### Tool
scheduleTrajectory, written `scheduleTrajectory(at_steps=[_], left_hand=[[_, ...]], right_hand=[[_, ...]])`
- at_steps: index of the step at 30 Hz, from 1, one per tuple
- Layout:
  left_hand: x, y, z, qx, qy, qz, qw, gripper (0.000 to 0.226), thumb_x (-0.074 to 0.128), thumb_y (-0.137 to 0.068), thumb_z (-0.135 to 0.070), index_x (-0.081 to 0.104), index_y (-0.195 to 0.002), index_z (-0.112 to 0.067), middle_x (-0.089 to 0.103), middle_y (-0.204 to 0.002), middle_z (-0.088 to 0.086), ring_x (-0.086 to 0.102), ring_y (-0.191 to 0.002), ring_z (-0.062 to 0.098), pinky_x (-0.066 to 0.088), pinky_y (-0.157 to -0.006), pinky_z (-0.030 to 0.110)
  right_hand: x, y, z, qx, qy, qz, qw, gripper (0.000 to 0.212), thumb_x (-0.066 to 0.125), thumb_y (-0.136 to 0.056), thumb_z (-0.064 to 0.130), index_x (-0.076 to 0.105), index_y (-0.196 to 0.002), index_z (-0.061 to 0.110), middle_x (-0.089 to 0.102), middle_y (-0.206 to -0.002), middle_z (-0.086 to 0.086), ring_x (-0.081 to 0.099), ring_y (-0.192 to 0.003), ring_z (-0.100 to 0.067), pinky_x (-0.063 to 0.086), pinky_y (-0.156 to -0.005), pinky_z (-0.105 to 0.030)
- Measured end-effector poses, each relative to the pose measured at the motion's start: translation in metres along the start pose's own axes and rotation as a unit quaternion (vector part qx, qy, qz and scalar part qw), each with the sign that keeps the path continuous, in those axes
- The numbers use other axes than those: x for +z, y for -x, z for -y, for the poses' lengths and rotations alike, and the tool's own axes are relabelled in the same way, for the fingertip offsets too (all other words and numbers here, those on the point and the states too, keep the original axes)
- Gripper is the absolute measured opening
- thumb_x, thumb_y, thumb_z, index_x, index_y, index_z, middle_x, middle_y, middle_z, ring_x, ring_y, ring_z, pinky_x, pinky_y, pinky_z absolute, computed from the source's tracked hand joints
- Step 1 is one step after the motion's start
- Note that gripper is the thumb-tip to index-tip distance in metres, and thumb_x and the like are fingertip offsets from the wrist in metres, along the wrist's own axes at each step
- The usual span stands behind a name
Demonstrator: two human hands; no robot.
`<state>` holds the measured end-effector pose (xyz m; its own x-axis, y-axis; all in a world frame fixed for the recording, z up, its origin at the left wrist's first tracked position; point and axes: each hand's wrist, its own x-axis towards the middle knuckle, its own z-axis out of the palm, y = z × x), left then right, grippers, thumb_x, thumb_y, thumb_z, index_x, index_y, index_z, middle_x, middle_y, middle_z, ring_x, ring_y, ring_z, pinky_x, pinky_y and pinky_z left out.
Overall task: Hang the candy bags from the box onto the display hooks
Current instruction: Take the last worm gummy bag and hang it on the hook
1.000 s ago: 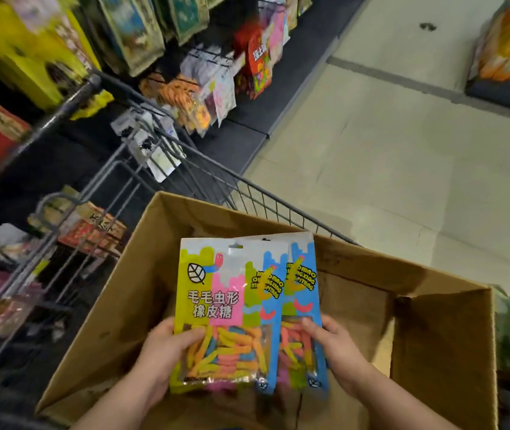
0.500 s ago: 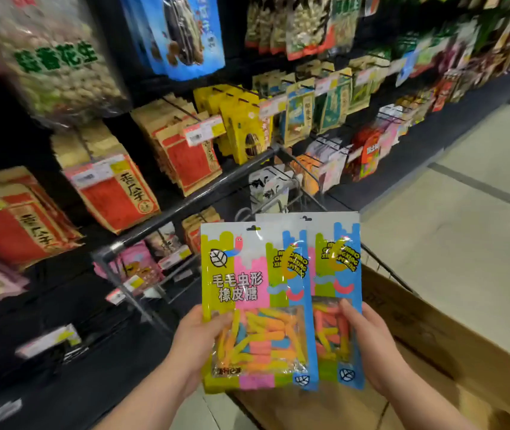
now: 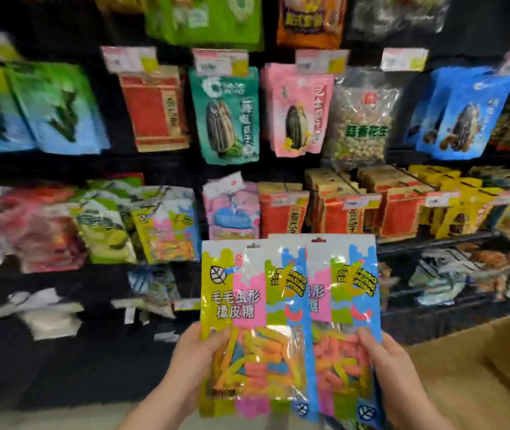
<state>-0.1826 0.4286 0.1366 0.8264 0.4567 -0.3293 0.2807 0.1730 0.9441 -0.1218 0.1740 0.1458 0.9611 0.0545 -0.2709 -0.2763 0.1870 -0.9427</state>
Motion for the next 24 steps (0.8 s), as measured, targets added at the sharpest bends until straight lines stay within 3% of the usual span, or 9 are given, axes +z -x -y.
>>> scheduleTrajectory(at_steps=[2,3,6,9,13,16,19,21,24], left_hand=[[-0.047,0.006,-0.001,0.005,0.000,-0.040,0.999,0.015,0.071,-0.083,-0.016,0.073,-0.097,-0.014,0.077,-0.092,0.008,0.071,-0.092,0.030,0.052,-0.092,0.049],[-0.068,0.010,-0.002,0.005,0.004,-0.062,0.998,0.013,0.072,-0.083,-0.015,0.073,-0.096,-0.014,0.077,-0.090,0.008,0.071,-0.092,0.031,0.052,-0.093,0.051],[-0.123,0.020,-0.001,0.005,0.011,-0.108,0.994,0.026,0.075,-0.069,-0.023,0.073,-0.092,-0.012,0.077,-0.088,0.009,0.072,-0.089,0.032,0.054,-0.090,0.050],[-0.162,0.023,0.003,0.005,0.007,-0.146,0.989,0.036,0.074,-0.058,-0.032,0.074,-0.090,-0.014,0.076,-0.089,0.008,0.072,-0.087,0.028,0.053,-0.091,0.049],[-0.194,0.019,0.013,-0.010,0.029,-0.191,0.981,0.038,0.076,-0.056,-0.030,0.074,-0.091,-0.013,0.077,-0.087,0.007,0.072,-0.085,0.029,0.053,-0.090,0.049],[-0.213,0.012,0.016,-0.020,0.049,-0.210,0.976,0.033,0.080,-0.061,-0.022,0.072,-0.092,-0.012,0.077,-0.089,0.010,0.071,-0.085,0.030,0.053,-0.089,0.050],[-0.234,-0.001,0.014,-0.024,0.068,-0.232,0.970,0.025,0.080,-0.070,-0.015,0.071,-0.093,-0.011,0.076,-0.091,0.014,0.071,-0.087,0.032,0.053,-0.090,0.053],[-0.247,-0.012,0.010,-0.018,0.064,-0.248,0.967,0.026,0.079,-0.067,-0.017,0.071,-0.092,-0.012,0.076,-0.090,0.013,0.070,-0.088,0.033,0.052,-0.091,0.053],[-0.264,-0.032,0.001,-0.019,0.077,-0.269,0.960,0.011,0.068,-0.082,-0.001,0.070,-0.091,-0.008,0.073,-0.090,0.018,0.067,-0.085,0.034,0.051,-0.090,0.050]], right_hand=[[0.042,0.009,-0.007,0.004,-0.003,0.042,0.999,0.020,0.051,-0.092,0.008,0.060,-0.092,-0.010,0.069,-0.057,-0.018,0.066,-0.045,-0.026,0.055,-0.040,-0.036],[0.062,0.016,-0.009,0.005,0.000,0.069,0.998,0.020,0.052,-0.092,0.009,0.060,-0.090,-0.009,0.068,-0.055,-0.017,0.065,-0.041,-0.023,0.052,-0.036,-0.030],[0.112,0.026,-0.020,-0.003,0.025,0.129,0.991,0.045,0.072,-0.076,0.033,0.063,-0.094,-0.007,0.072,-0.070,-0.021,0.068,-0.052,-0.026,0.057,-0.047,-0.035],[0.144,0.027,-0.031,0.004,0.066,0.152,0.986,0.025,0.055,-0.092,0.013,0.062,-0.093,-0.011,0.072,-0.065,-0.018,0.067,-0.050,-0.023,0.055,-0.044,-0.029],[0.182,0.021,-0.042,0.012,0.114,0.167,0.979,0.025,0.055,-0.094,0.018,0.066,-0.100,-0.003,0.073,-0.089,-0.025,0.069,-0.083,-0.044,0.056,-0.079,-0.054],[0.206,0.006,-0.049,0.019,0.139,0.177,0.974,0.022,0.057,-0.094,0.025,0.069,-0.097,0.007,0.073,-0.095,-0.022,0.066,-0.094,-0.046,0.052,-0.087,-0.058],[0.229,-0.014,-0.056,0.031,0.158,0.190,0.969,0.021,0.054,-0.095,0.023,0.070,-0.100,0.009,0.075,-0.093,-0.015,0.072,-0.085,-0.032,0.059,-0.069,-0.038],[0.245,-0.032,-0.062,0.035,0.167,0.199,0.965,0.023,0.052,-0.096,0.023,0.070,-0.100,0.008,0.074,-0.095,-0.015,0.071,-0.079,-0.023,0.055,-0.057,-0.025],[0.272,-0.058,-0.070,0.055,0.164,0.199,0.965,0.023,0.051,-0.097,0.023,0.067,-0.101,0.007,0.073,-0.094,-0.011,0.068,-0.078,-0.020,0.050,-0.050,-0.017]])
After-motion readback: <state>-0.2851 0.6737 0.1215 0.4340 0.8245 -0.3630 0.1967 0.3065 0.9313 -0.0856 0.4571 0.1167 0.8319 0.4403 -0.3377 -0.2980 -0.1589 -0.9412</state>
